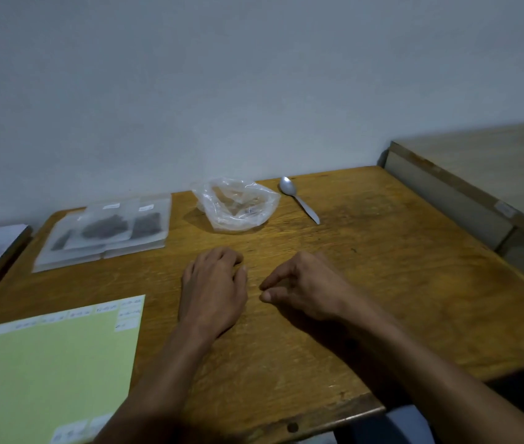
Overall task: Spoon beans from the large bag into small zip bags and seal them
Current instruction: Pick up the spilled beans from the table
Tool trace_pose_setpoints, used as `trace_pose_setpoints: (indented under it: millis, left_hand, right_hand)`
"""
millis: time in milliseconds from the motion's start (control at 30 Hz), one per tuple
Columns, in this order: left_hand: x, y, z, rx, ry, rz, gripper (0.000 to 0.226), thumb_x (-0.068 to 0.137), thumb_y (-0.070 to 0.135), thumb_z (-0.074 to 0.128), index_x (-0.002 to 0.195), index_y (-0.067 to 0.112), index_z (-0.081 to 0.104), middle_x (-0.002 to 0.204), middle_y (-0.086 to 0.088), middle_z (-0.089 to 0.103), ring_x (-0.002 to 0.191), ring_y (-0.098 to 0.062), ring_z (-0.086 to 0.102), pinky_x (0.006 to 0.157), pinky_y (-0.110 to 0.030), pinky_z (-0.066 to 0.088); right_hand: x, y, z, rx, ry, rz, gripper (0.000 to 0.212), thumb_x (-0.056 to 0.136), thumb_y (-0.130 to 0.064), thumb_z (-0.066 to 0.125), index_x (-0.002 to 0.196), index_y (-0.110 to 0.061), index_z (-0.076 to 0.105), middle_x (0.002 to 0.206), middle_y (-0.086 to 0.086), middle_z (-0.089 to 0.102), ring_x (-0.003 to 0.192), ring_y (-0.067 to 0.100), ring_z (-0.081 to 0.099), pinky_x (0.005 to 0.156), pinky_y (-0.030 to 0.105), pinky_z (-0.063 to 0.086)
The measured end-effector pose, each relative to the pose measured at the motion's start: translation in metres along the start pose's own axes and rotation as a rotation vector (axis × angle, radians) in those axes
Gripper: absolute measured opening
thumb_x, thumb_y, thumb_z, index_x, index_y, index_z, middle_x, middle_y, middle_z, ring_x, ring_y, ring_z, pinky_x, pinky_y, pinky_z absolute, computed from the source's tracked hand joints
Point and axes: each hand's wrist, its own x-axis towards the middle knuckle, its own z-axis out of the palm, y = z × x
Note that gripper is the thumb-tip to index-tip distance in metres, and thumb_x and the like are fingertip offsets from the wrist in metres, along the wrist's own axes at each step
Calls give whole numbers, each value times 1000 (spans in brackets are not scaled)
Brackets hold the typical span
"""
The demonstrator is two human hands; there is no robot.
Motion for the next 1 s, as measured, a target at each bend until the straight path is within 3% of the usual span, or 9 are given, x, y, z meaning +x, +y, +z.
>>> trace_pose_setpoints:
  millis: [100,200,267,333,433,533,600,700,1000]
  left_hand:
    - [-1,2,0,6,-3,4,25,100,35,48,120,27,62,121,9,61,119,-12,49,106,-39,38]
    - [-1,7,2,18,-10,-6,26,101,33,49,121,26,62,124,7,61,121,-14,49,106,-40,38]
    - [-1,12,5,2,-20,11,26,100,33,50,121,24,64,124,6,62,121,-16,50,106,-41,38]
    - [-1,24,10,-11,-39,49,27,100,33,50,121,24,64,124,5,62,119,-17,51,106,-41,39]
    - [-3,46,18,-27,-68,101,28,100,34,50,122,22,64,122,4,62,119,-18,51,105,-41,39]
    - [-6,63,24,-33,-88,152,29,100,34,51,122,21,64,122,2,62,121,-20,50,105,-42,39]
    - [-7,67,25,-26,-89,163,30,100,35,51,123,20,64,124,2,62,122,-20,49,106,-41,38]
    - [-8,66,26,-22,-91,160,31,100,35,52,123,20,64,125,1,62,122,-21,50,105,-41,39]
    - [-10,63,27,-33,-84,184,32,100,36,51,124,20,64,124,3,62,122,-21,50,106,-43,39]
  right_hand:
    - [-4,-1,1,42,18,0,10,89,-33,73,91,-25,79,66,-21,67,62,-7,58,60,16,42]
    - [-17,8,-11,672,81,281,15,94,-23,65,82,-14,70,66,-12,64,60,0,57,57,20,41]
    - [-30,19,-20,1157,132,404,21,97,-21,53,79,-13,60,66,-4,52,54,8,46,50,23,32]
    - [-46,29,-29,1295,213,462,26,98,-22,41,81,-14,58,68,1,49,54,11,42,48,24,31]
    - [-73,32,-34,814,295,459,29,101,-30,49,82,-15,66,83,2,61,70,14,56,61,27,43]
    - [-98,34,-33,333,194,304,21,91,-47,64,87,-29,74,85,-5,72,79,11,67,70,34,57]
    - [-110,39,-27,122,98,248,23,83,-54,70,96,-36,75,91,-12,74,83,1,67,72,26,58]
    - [-116,45,-18,26,131,193,36,79,-58,73,107,-35,75,103,-15,75,96,-3,66,83,29,59]
    - [-111,35,-9,42,182,221,12,95,-39,62,92,-30,68,83,-9,70,80,4,65,75,32,58]
